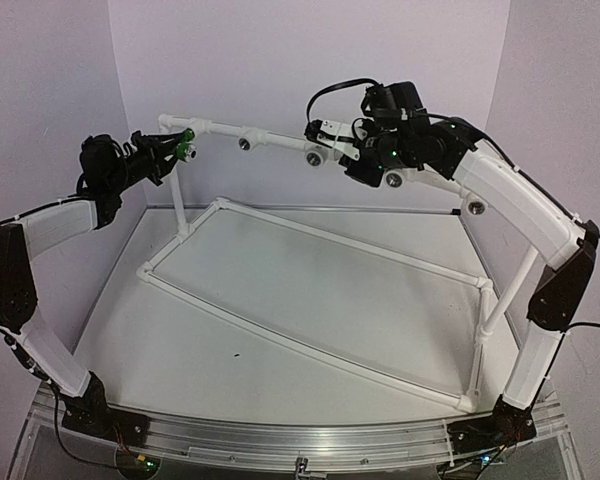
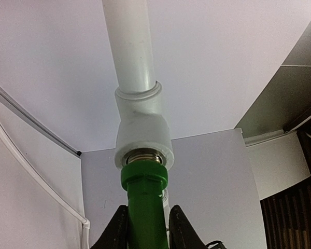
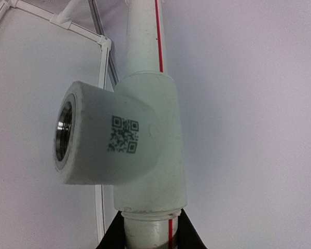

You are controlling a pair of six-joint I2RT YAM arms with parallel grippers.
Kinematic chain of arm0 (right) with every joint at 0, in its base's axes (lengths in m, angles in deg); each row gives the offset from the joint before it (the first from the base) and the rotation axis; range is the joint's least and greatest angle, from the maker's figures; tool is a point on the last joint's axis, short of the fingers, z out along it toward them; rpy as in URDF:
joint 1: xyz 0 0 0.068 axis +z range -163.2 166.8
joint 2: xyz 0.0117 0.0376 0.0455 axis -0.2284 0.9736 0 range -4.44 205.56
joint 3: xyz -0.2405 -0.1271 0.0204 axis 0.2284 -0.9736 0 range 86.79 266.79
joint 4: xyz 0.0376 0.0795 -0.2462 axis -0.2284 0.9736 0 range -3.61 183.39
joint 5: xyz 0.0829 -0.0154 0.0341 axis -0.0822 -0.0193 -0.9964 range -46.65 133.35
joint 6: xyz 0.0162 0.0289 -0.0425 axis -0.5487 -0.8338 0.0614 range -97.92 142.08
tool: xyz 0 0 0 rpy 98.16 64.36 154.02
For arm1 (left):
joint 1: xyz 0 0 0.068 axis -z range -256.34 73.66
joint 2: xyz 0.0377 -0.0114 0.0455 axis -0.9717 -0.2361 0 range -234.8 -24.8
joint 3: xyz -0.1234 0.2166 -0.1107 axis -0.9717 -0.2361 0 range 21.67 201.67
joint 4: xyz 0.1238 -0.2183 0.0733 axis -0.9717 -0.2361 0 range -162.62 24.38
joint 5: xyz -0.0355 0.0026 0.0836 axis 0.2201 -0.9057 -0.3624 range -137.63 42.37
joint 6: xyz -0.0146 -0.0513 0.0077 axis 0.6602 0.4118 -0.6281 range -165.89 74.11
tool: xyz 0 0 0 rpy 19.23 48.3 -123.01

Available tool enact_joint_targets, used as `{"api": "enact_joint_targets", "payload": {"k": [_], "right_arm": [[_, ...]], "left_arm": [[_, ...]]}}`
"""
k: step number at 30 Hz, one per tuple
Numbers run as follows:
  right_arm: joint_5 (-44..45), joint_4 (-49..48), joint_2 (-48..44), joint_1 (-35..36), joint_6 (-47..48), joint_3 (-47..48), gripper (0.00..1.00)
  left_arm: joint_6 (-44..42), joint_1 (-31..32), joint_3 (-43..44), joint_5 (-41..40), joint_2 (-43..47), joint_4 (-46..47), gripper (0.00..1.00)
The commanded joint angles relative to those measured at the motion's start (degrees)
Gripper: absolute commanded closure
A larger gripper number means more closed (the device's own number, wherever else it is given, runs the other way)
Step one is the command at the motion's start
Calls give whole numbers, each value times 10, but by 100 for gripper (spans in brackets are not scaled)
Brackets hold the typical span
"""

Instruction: Install the water faucets

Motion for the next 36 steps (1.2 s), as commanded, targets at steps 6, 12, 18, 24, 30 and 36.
{"api": "enact_joint_targets", "payload": {"k": [6,12,18,24,30,36], "right_arm": [[-61,52,-33,15,-2,-16,100],[-62,52,-37,15,0,-21,100],[-63,53,-39,16,2,-21,100],[-66,52,-40,16,2,-23,100],[-69,52,-40,15,3,-22,100],[-69,53,-40,16,4,-23,100]], "left_arm": [[-113,-4,61,8,-15,-97,100],[-200,-4,81,0,-12,-142,100],[-308,-4,118,-14,-12,-223,100],[-395,-4,147,-38,-9,-286,100],[-467,2,169,-62,-13,-336,100],[-528,13,173,-91,-15,-354,100]]}}
